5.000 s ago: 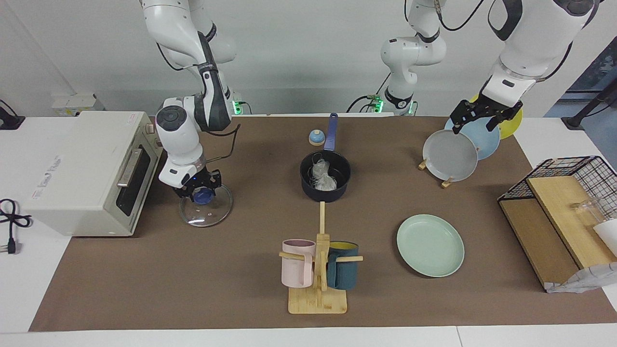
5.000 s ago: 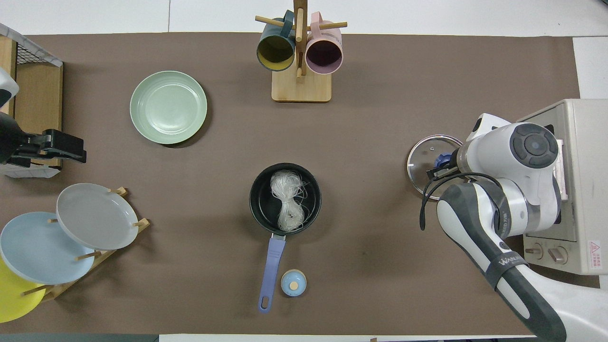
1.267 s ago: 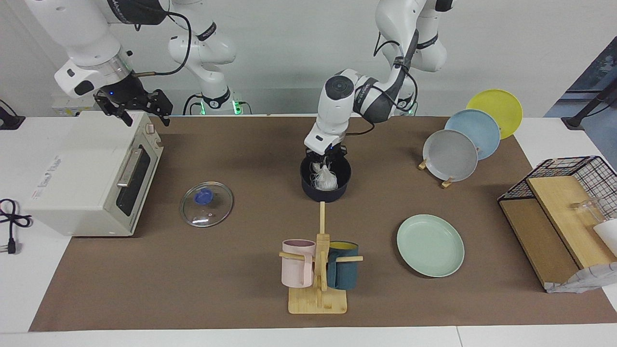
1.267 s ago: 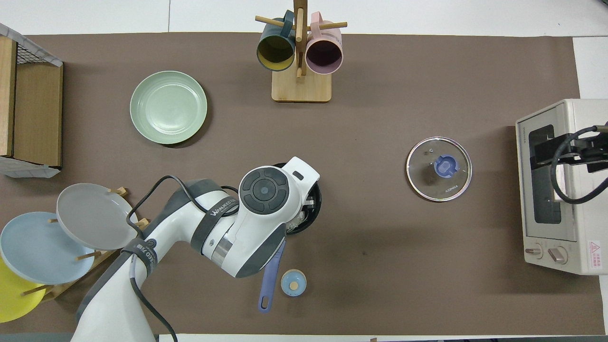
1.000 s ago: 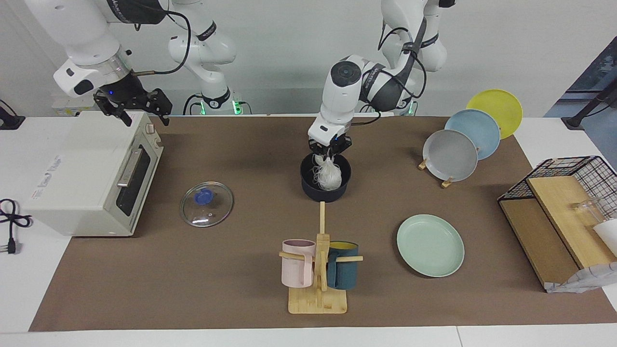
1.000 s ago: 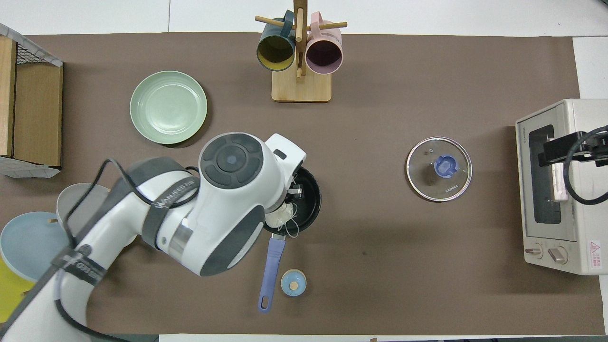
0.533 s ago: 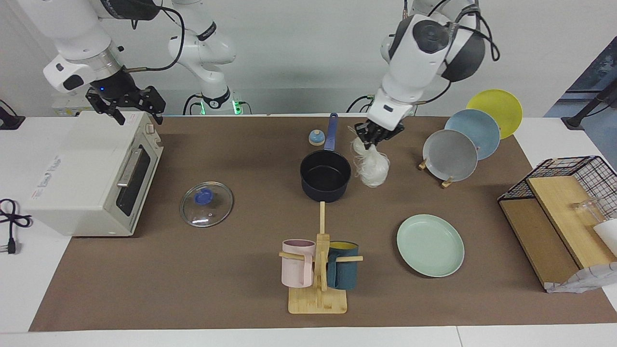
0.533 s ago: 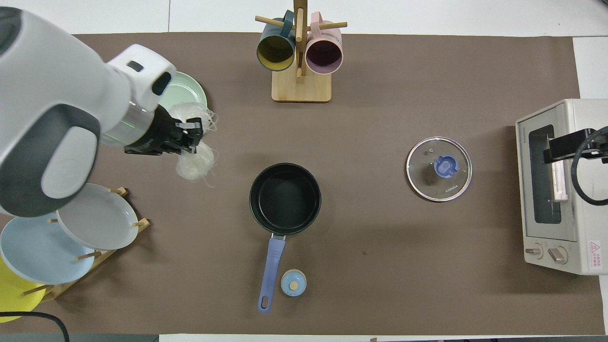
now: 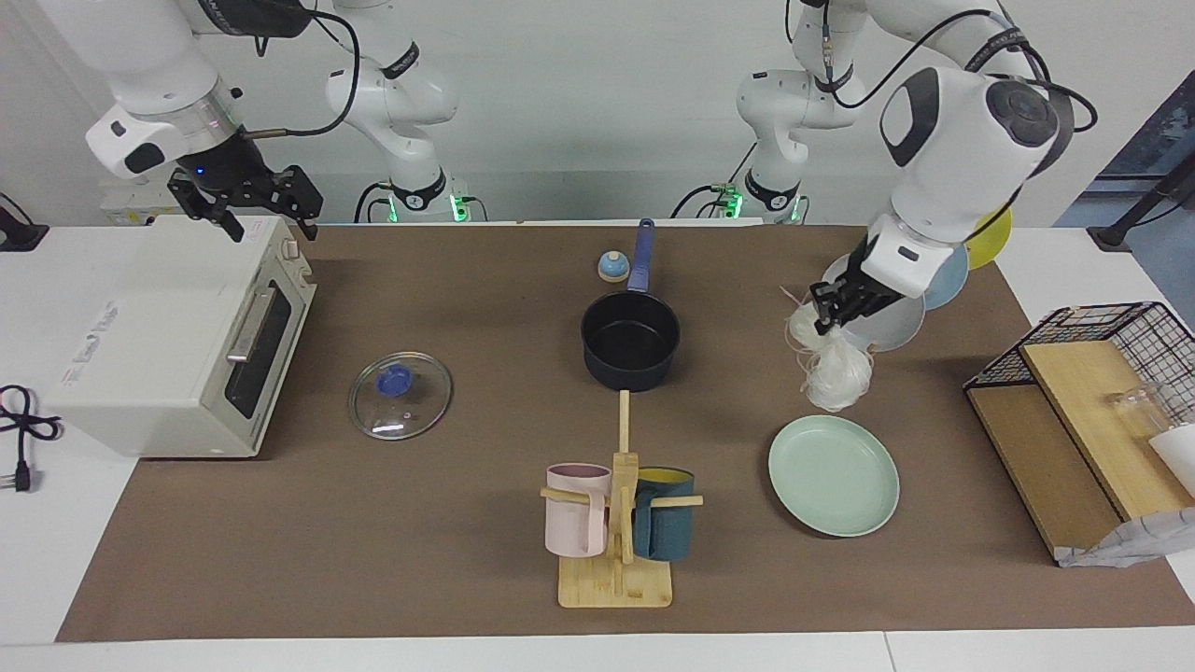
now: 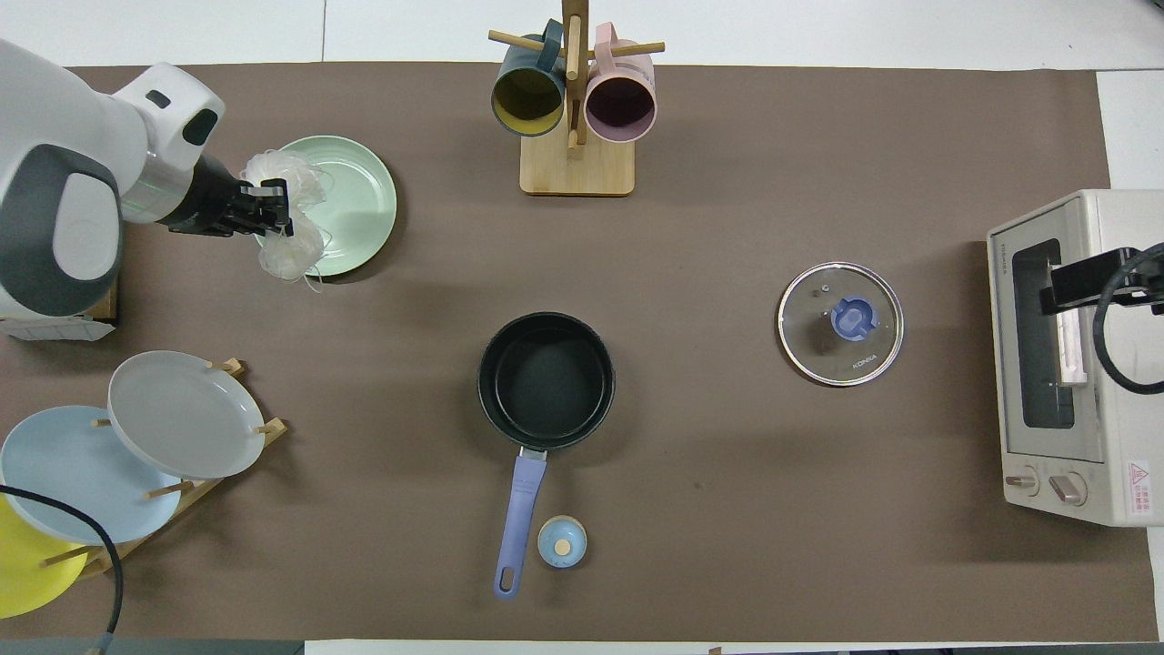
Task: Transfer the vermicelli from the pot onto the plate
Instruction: 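Lift the vermicelli with the left gripper toward the green plate, then lower the vermicelli onto the green plate and open the left gripper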
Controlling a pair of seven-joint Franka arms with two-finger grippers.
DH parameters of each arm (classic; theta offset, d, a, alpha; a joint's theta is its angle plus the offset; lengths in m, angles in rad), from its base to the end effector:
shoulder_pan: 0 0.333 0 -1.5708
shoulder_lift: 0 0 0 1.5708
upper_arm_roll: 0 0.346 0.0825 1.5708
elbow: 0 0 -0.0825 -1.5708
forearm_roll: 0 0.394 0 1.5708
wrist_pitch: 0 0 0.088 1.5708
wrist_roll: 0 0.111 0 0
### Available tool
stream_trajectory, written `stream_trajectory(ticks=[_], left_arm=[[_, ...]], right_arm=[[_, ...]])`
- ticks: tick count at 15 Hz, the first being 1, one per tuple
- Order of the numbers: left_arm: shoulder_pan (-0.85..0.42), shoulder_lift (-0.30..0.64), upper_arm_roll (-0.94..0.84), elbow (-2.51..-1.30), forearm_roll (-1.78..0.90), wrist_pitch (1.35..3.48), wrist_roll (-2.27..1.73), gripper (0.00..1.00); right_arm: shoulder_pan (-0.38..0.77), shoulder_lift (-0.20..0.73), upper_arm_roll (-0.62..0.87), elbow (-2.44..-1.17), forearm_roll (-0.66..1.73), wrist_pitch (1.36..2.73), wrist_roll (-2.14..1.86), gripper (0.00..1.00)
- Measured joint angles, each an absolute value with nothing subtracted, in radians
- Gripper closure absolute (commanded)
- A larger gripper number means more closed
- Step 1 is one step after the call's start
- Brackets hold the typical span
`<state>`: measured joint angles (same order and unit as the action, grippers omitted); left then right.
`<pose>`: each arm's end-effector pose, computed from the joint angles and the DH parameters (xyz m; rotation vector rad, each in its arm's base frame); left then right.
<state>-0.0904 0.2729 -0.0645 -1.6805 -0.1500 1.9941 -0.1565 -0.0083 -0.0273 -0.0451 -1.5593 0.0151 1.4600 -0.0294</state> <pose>0.6529 -0.1078 0.4673 2.9803 0.0943 0.0243 0.5426 -0.0276 0.6618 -3.1201 0.0356 0.1113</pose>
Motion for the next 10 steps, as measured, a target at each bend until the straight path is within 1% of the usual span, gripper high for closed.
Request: stream_trajectory(ticks=[2,4,7,10], left_arm=[[-0.09,0.315,-0.068,-1.735,-0.15,2.101,-0.136,1.0],[-0.091,0.352,-0.074,-1.764,-0.15,2.171,-0.119,1.0],[-0.09,0.388,-0.075,-1.773,-0.15,2.225,-0.082,1.0],[-0.088,0.4,-0.074,-1.773,-0.15,2.258,-0.063,1.0]], right_arm=[[-0.008,-0.027,-0.045,-1.559,0.015,1.46,-0.029,0.0],[-0.008,-0.028,-0.045,-1.559,0.015,1.46,-0.029,0.0],[-0.008,-0.028,-0.045,-1.559,0.015,1.46,-0.029,0.0],[-0.008,-0.028,-0.045,-1.559,0.015,1.46,-0.029,0.0]])
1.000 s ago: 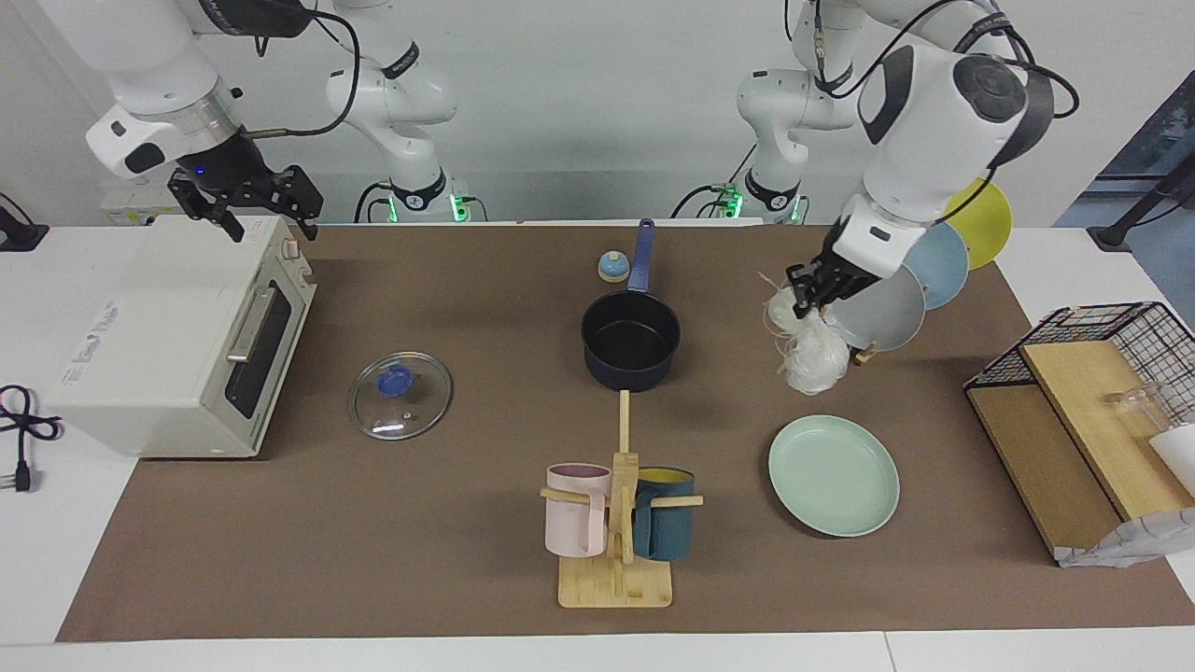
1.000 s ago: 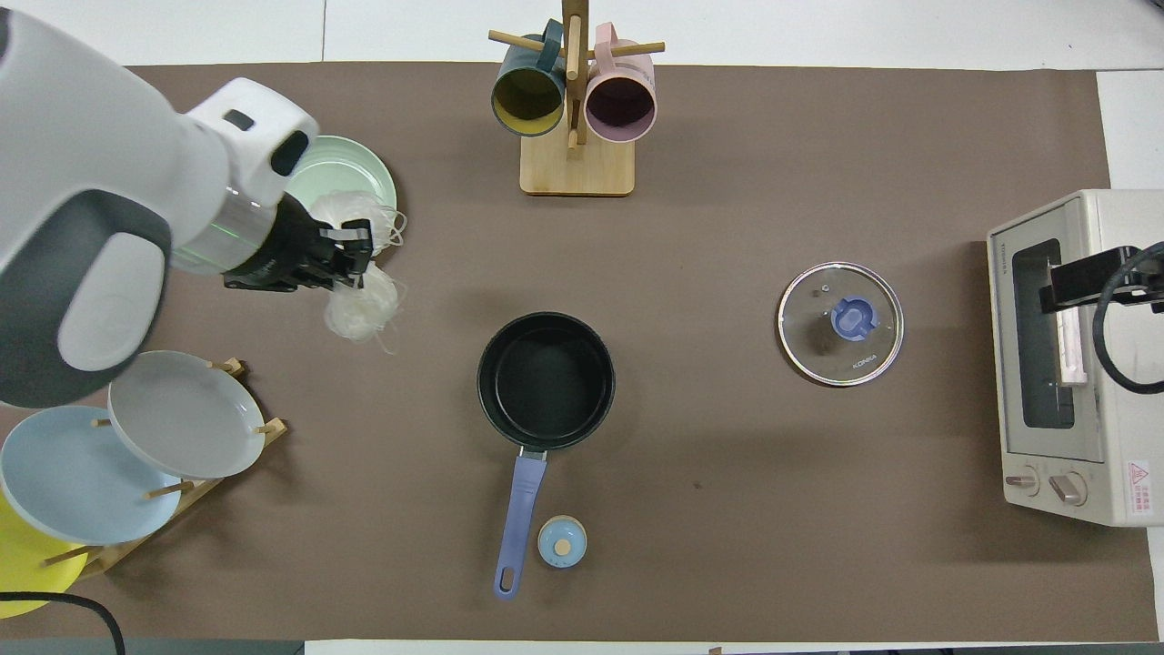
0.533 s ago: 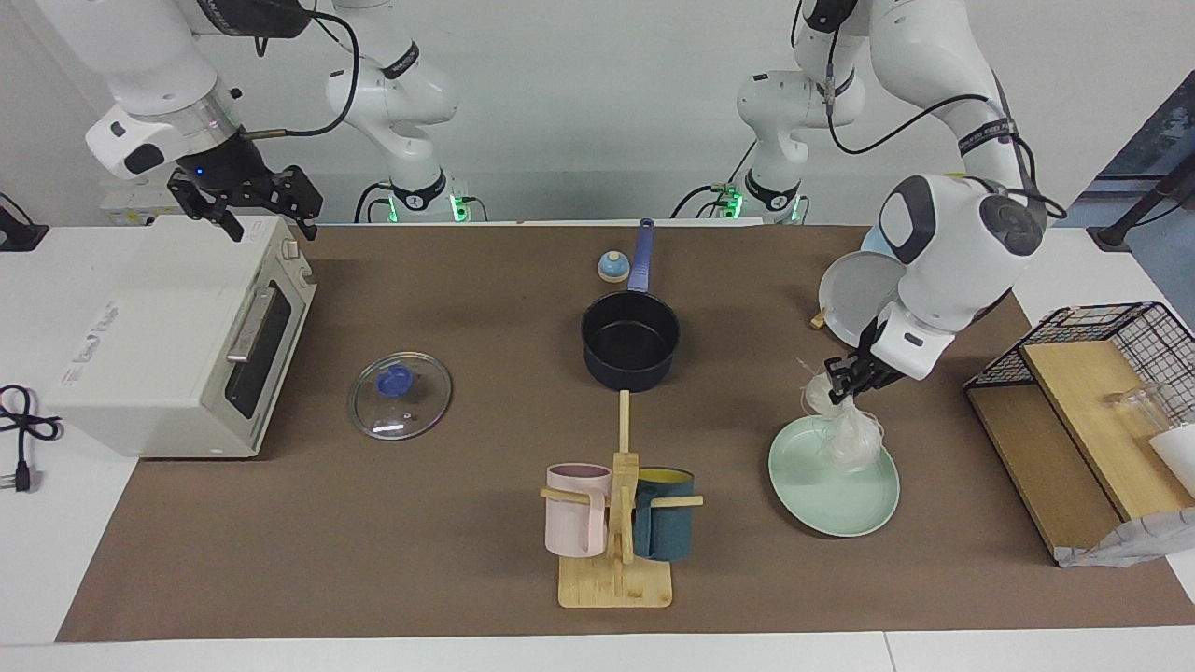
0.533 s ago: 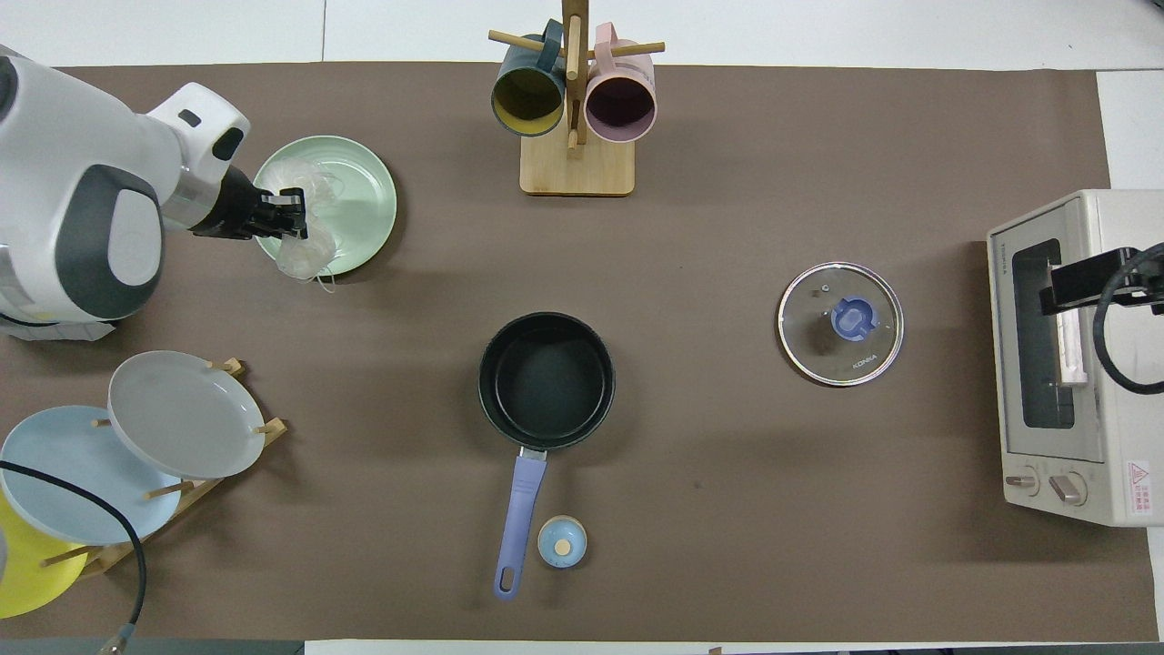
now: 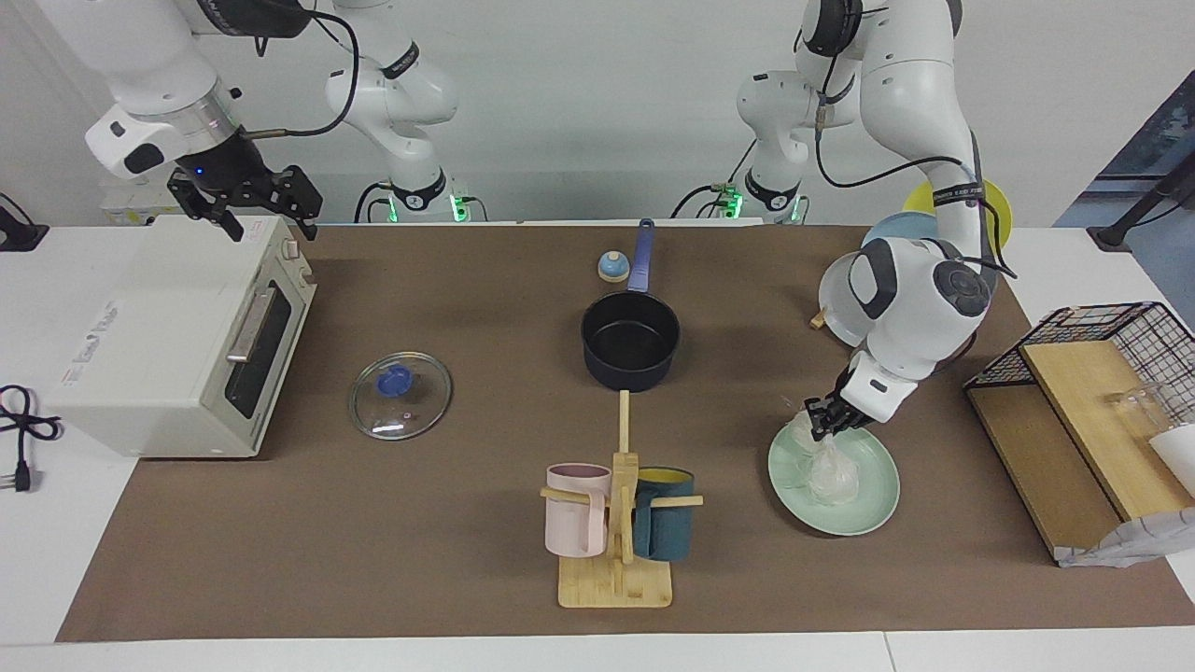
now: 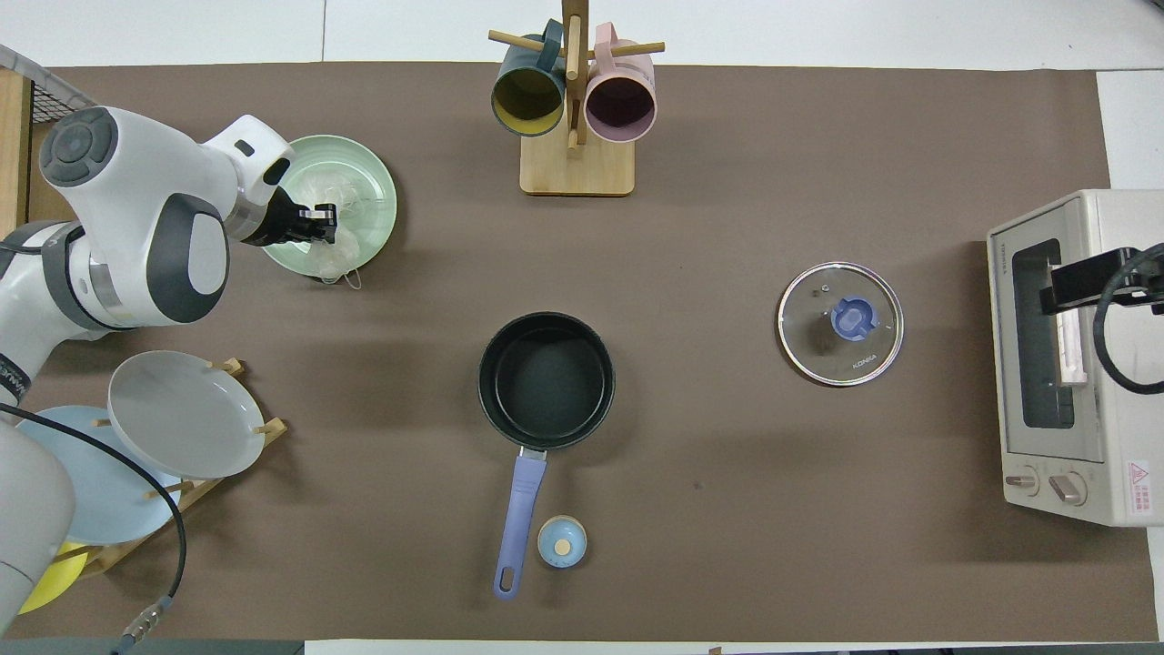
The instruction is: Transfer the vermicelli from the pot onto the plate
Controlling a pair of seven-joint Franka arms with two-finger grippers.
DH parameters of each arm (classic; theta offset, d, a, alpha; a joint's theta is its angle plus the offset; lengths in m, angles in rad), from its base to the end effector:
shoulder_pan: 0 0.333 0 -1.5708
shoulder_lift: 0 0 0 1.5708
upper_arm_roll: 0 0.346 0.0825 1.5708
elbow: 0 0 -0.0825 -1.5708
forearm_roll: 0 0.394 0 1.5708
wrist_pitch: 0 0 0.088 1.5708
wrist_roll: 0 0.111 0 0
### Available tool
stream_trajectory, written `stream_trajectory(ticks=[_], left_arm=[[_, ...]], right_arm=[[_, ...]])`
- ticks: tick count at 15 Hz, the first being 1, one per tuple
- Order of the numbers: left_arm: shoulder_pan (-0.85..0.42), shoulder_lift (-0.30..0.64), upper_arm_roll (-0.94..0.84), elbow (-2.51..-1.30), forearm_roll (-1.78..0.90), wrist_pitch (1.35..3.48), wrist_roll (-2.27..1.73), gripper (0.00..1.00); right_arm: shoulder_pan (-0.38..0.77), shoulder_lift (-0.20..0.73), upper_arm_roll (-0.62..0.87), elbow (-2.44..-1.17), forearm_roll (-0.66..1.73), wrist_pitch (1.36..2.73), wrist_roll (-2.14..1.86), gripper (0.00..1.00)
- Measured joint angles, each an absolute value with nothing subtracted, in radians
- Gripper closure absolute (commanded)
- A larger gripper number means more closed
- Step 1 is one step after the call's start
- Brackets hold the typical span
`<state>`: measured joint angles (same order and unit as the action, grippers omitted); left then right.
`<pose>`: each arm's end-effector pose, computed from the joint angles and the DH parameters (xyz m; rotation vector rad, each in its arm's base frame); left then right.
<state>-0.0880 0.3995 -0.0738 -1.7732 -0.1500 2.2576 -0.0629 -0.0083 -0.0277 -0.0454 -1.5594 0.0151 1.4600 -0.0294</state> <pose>0.6705 -0.1091 0.3625 2.9830 -0.0023 0.1012 0.5425 -0.0277 0.6620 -3.1201 0.0360 0.1108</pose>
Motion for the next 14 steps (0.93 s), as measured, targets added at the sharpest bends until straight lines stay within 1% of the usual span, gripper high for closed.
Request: stream_trajectory(ticks=[1,2,3,4,5,10,14], left_arm=[[-0.088,0.4,-0.074,-1.773,-0.15,2.26,-0.061,0.9],[-0.088,0.4,-0.073,-1.773,-0.15,2.261,-0.06,0.56],[-0.088,0.4,-0.073,-1.772,-0.15,2.261,-0.059,0.53],[-0.087,0.4,-0.073,-1.767,-0.148,2.261,-0.057,0.29],[-0.087,0.4,-0.073,-1.758,-0.141,2.258,-0.054,0.0],[-0.087,0.401,-0.072,-1.703,-0.111,2.206,-0.047,0.0],[-0.086,0.398,-0.068,-1.601,-0.11,2.051,-0.046,0.0]], right_arm=[[-0.008,-0.028,-0.045,-1.559,0.015,1.46,-0.029,0.0],[-0.008,-0.028,-0.045,-1.559,0.015,1.46,-0.029,0.0],[-0.008,-0.028,-0.045,-1.559,0.015,1.46,-0.029,0.0],[-0.008,-0.028,-0.045,-1.559,0.015,1.46,-0.029,0.0],[-0.008,-0.028,-0.045,-1.559,0.015,1.46,-0.029,0.0],[-0.008,-0.028,-0.045,-1.559,0.015,1.46,-0.029,0.0],[-0.008,-0.028,-0.045,-1.559,0.015,1.46,-0.029,0.0]])
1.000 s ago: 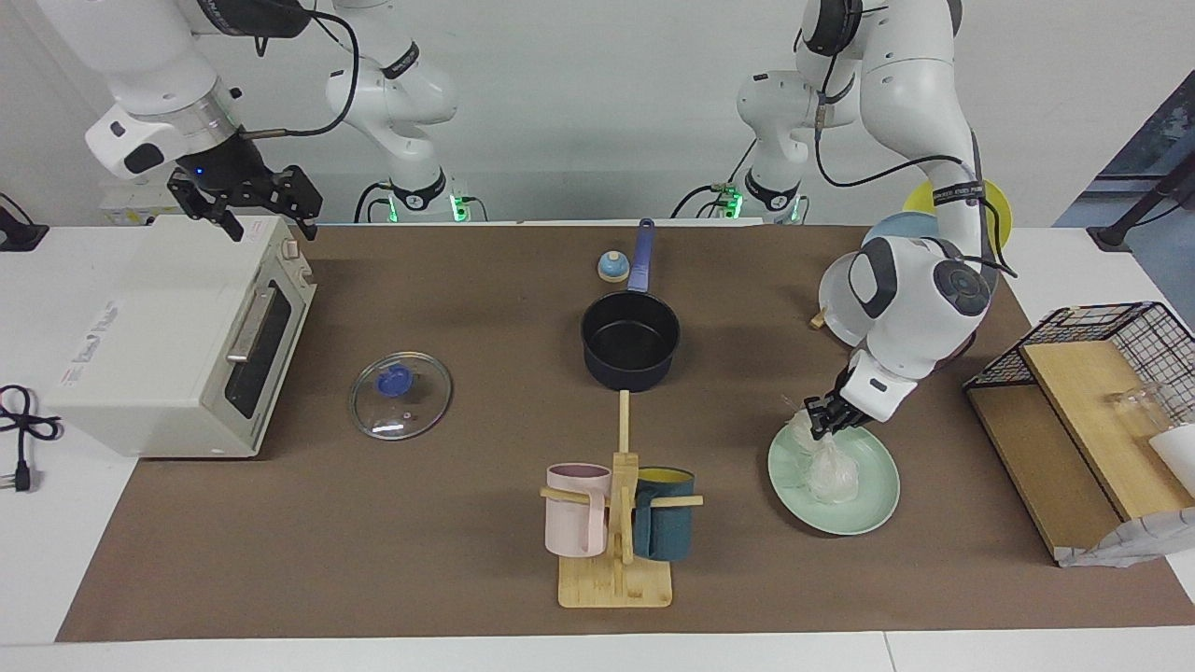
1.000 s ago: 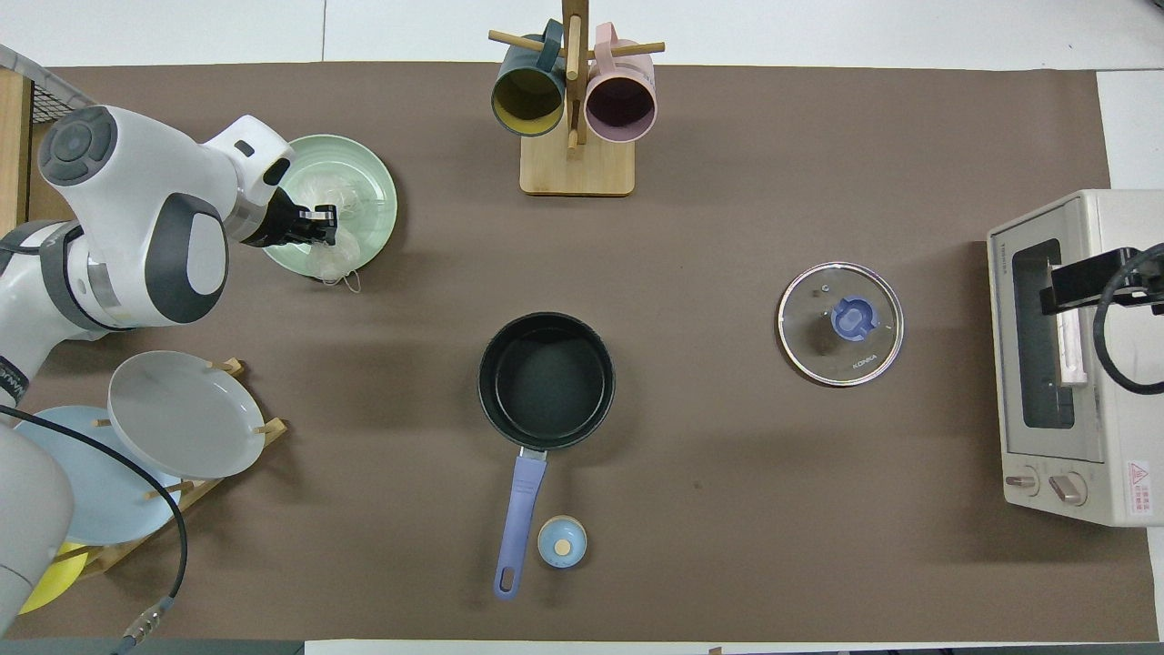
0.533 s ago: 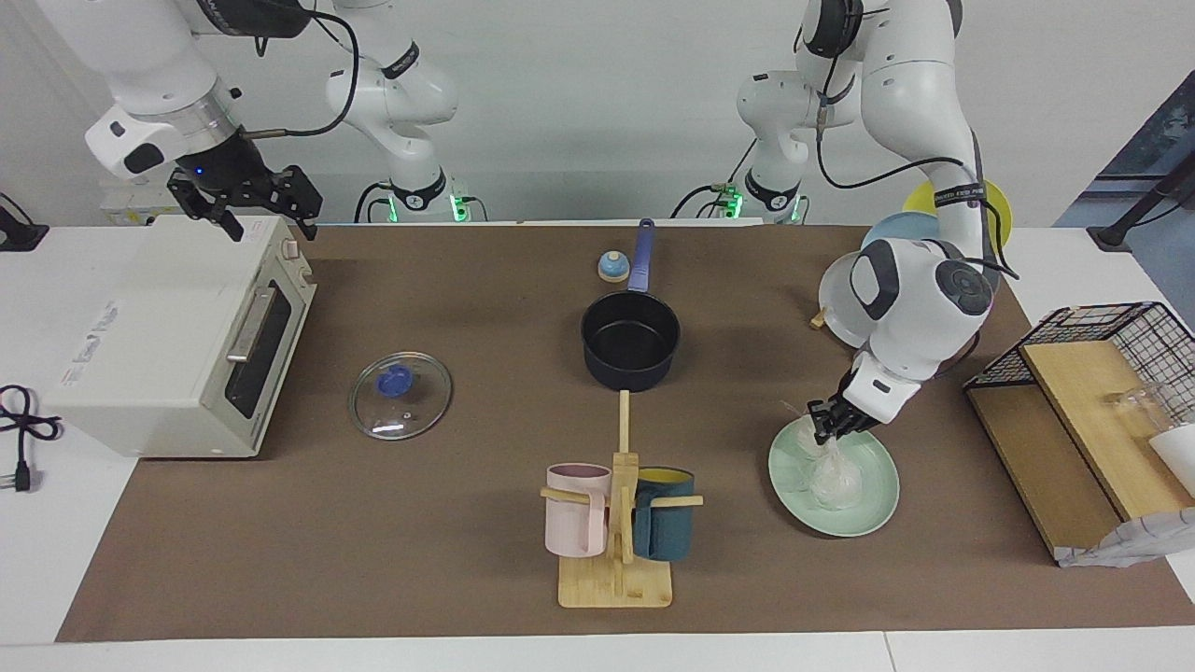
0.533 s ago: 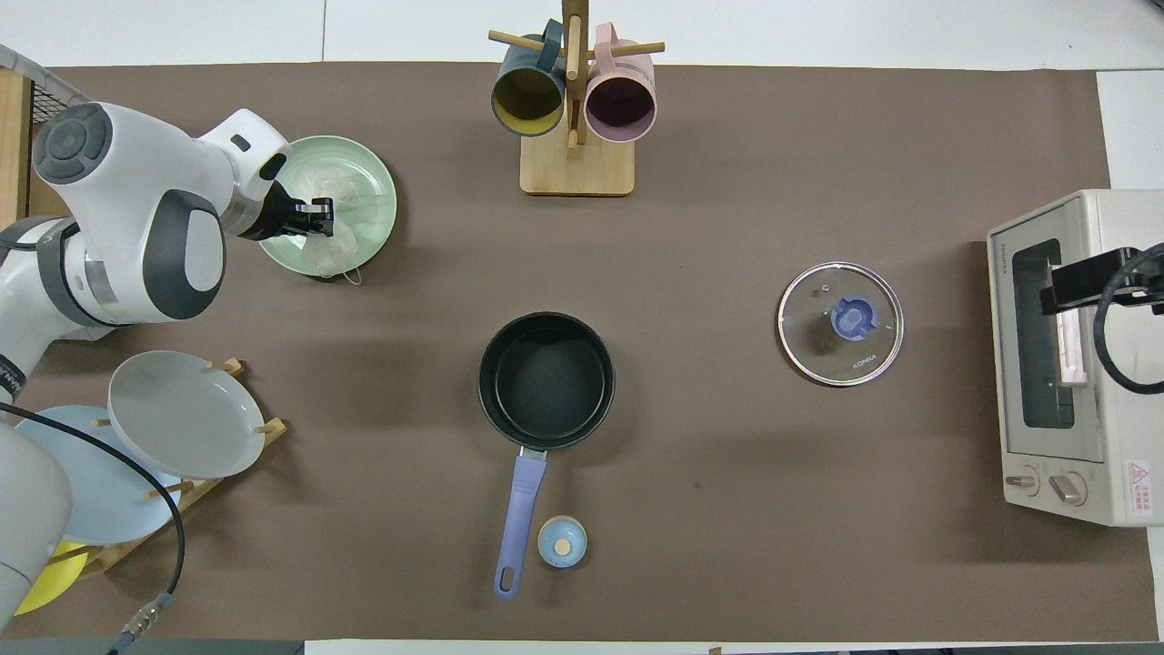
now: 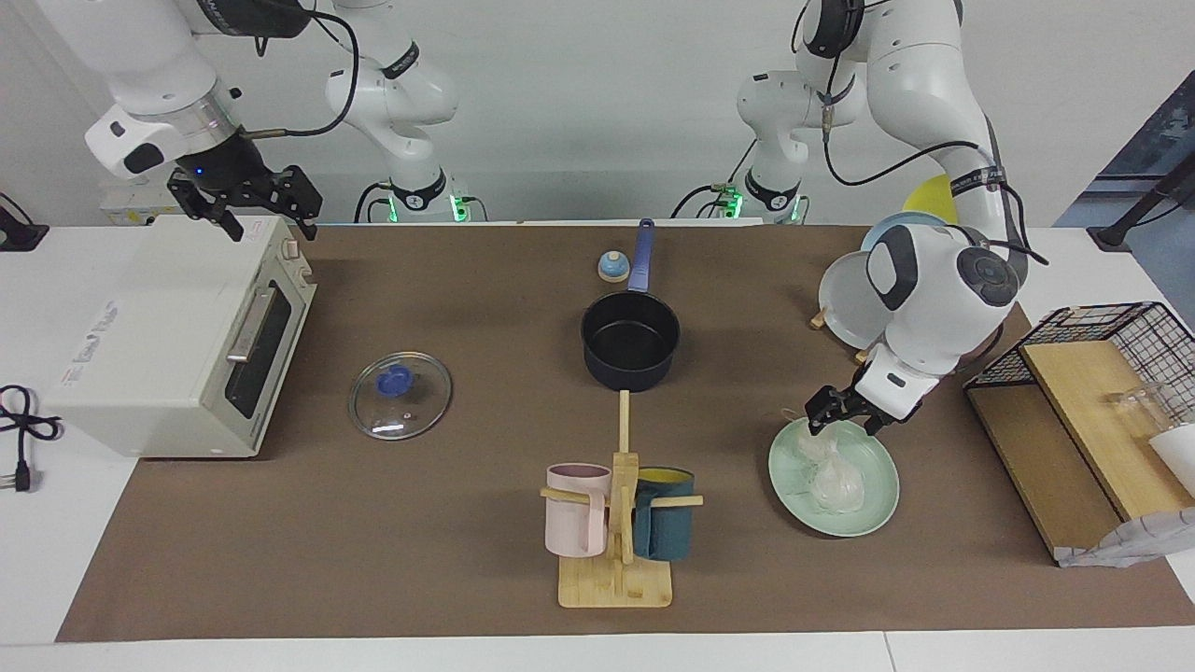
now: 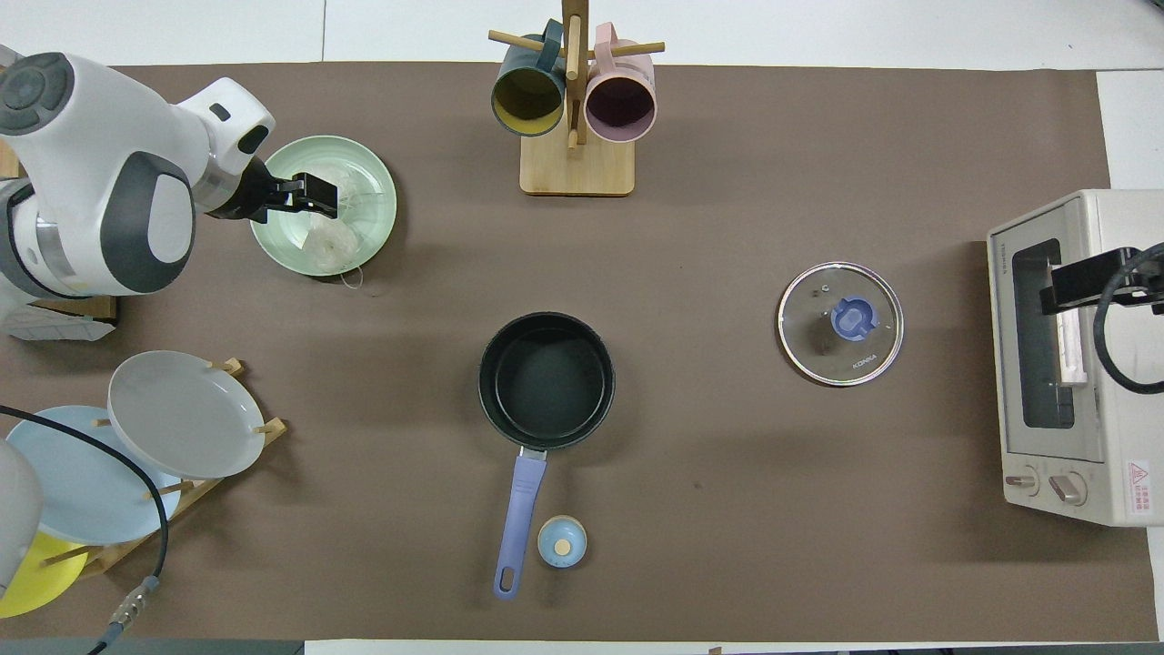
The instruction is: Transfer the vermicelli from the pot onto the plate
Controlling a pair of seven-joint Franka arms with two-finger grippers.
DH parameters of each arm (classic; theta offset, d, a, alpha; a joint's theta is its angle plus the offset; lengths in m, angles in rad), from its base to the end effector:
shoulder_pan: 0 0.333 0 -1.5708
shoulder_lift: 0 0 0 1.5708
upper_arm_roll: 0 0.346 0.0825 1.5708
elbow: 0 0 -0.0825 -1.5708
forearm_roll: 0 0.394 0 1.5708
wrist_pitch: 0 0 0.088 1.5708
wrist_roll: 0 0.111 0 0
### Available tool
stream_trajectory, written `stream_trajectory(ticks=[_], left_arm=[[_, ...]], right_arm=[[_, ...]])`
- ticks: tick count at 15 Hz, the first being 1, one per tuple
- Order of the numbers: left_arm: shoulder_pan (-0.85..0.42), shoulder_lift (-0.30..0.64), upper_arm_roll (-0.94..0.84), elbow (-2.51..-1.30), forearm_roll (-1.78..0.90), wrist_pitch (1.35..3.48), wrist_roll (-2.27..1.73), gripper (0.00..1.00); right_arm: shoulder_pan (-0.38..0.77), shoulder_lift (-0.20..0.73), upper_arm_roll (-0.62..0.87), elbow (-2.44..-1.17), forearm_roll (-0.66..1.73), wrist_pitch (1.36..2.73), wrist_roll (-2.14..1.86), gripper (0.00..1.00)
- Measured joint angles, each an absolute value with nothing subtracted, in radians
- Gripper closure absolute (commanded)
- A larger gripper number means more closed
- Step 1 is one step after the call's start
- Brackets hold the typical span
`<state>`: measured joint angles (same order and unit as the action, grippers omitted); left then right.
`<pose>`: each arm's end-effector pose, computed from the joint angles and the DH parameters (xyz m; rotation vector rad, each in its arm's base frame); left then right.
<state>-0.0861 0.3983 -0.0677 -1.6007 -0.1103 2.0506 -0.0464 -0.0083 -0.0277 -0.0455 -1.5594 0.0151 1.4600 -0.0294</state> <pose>0.6884 -0.1070 0.4261 3.0102 -0.0798 0.0592 0.5425 -0.0278 0.6620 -3.1201 0.0362 0.1108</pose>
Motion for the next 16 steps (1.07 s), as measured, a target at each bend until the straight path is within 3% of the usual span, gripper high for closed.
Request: stream_trajectory(ticks=[4,10,16], left_arm=[[-0.085,0.316,-0.03,-1.542,-0.107,1.873,-0.055,0.0],[-0.084,0.065,-0.009,-1.541,-0.05,1.63,-0.064,0.0],[-0.086,-0.045,-0.013,-1.662,-0.042,1.583,-0.064,0.0]], right_arm=[[-0.008,-0.028,-0.046,-1.559,0.015,1.46,-0.029,0.0],[-0.008,-0.028,-0.046,-1.559,0.015,1.46,-0.029,0.0],[-0.008,-0.028,-0.046,-1.559,0.015,1.46,-0.029,0.0]])
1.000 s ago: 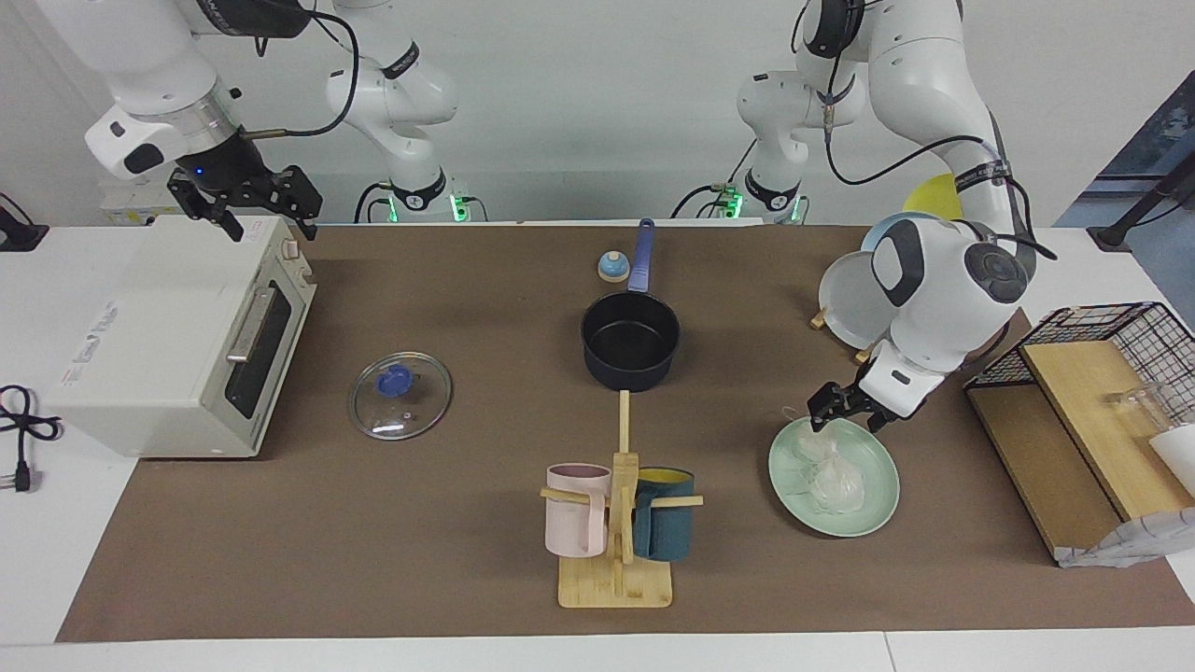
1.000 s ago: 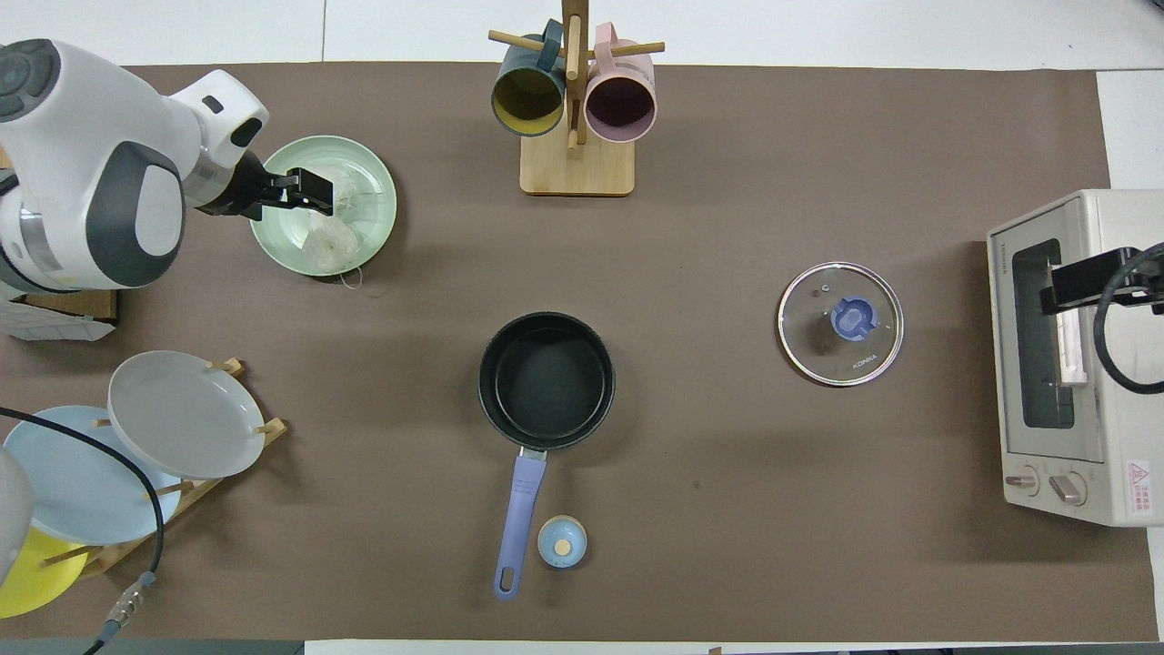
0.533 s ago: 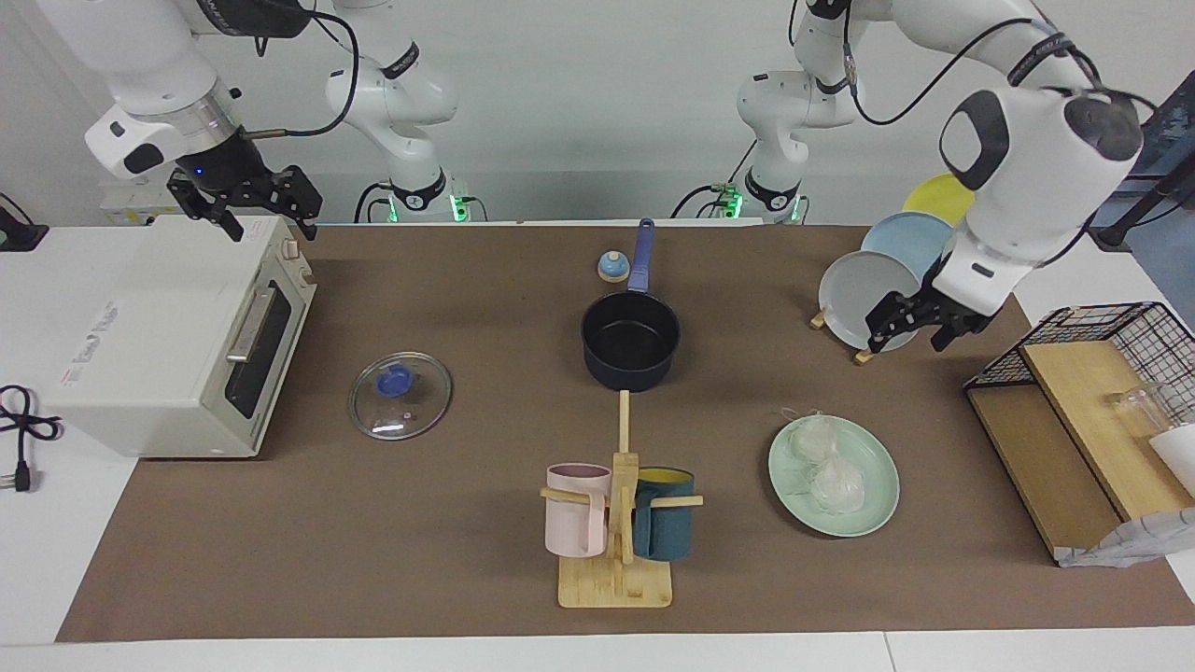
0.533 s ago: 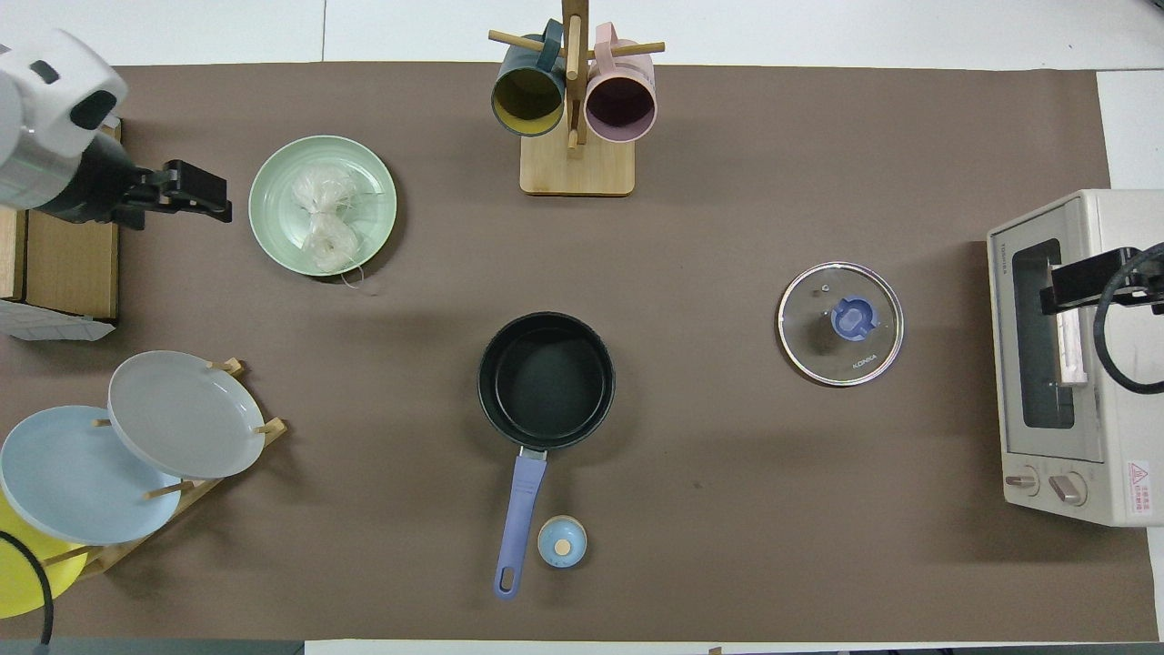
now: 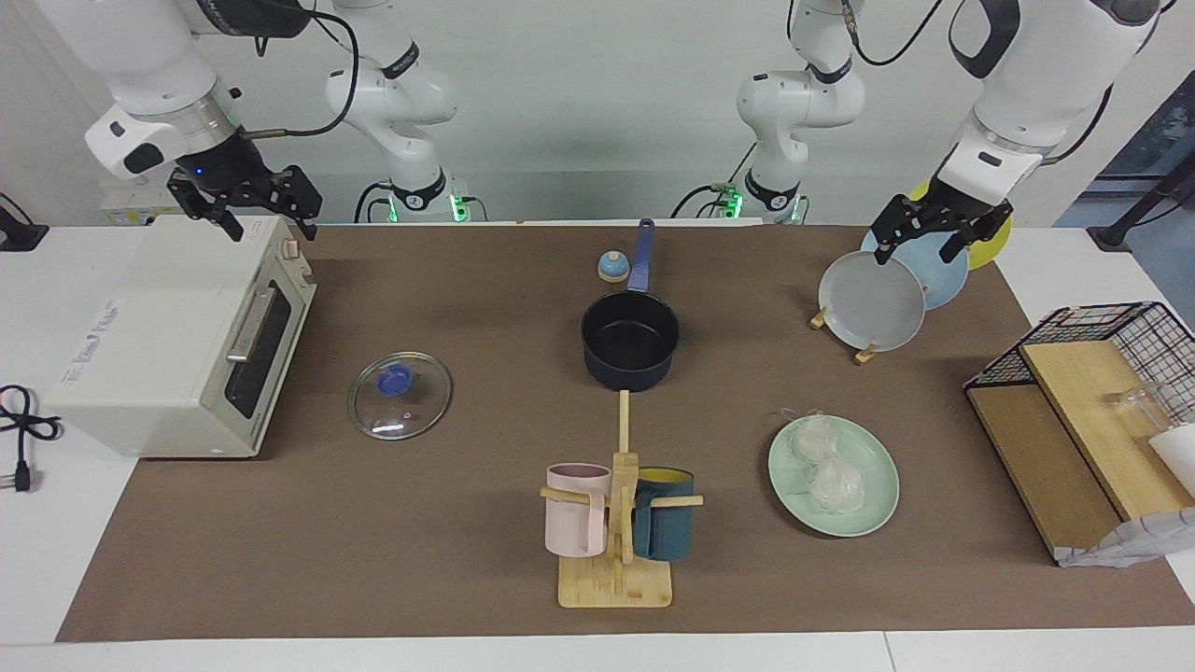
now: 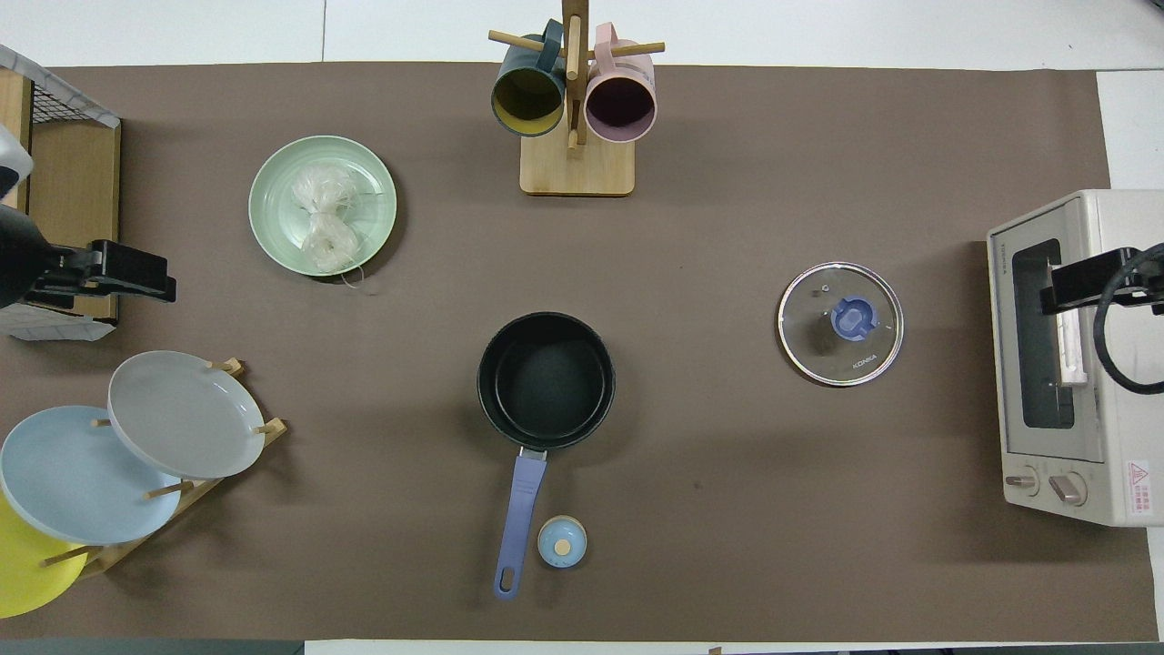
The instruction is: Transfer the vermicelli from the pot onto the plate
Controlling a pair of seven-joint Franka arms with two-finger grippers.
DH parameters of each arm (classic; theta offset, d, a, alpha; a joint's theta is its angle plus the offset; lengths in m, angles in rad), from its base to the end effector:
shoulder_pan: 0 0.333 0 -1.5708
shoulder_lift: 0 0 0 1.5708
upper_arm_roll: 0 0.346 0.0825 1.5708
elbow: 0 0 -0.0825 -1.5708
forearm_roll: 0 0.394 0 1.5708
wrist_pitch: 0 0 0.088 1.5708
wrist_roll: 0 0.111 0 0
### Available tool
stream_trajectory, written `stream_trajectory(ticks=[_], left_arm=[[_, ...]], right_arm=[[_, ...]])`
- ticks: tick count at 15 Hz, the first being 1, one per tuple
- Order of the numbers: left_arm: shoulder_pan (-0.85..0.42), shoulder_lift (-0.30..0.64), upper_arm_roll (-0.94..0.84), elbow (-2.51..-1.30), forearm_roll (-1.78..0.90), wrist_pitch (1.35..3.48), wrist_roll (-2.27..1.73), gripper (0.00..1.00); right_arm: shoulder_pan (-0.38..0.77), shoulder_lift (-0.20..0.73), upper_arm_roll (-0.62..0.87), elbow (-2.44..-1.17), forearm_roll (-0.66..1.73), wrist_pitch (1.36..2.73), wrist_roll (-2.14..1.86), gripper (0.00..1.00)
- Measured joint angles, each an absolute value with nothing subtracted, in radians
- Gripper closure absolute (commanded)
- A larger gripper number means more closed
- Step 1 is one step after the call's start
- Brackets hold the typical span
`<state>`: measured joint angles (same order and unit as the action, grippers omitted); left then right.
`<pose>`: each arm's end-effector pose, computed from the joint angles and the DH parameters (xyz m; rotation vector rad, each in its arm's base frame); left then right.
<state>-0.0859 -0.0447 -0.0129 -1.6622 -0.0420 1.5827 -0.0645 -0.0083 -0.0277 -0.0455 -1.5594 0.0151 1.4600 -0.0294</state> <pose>0.5453 -0.0589 0.6325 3.1022 -0.0513 -0.0591 0.5425 -0.0278 0.6620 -3.1201 0.0362 0.1108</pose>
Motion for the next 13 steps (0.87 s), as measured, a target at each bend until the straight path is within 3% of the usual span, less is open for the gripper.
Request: stream_trajectory(ticks=[13], left_arm=[[-0.1,-0.046,-0.015,-1.604,-0.006,1.512,-0.076,0.0]], right_arm=[[-0.008,-0.028,-0.046,-1.559,0.015,1.46,-0.029,0.0]])
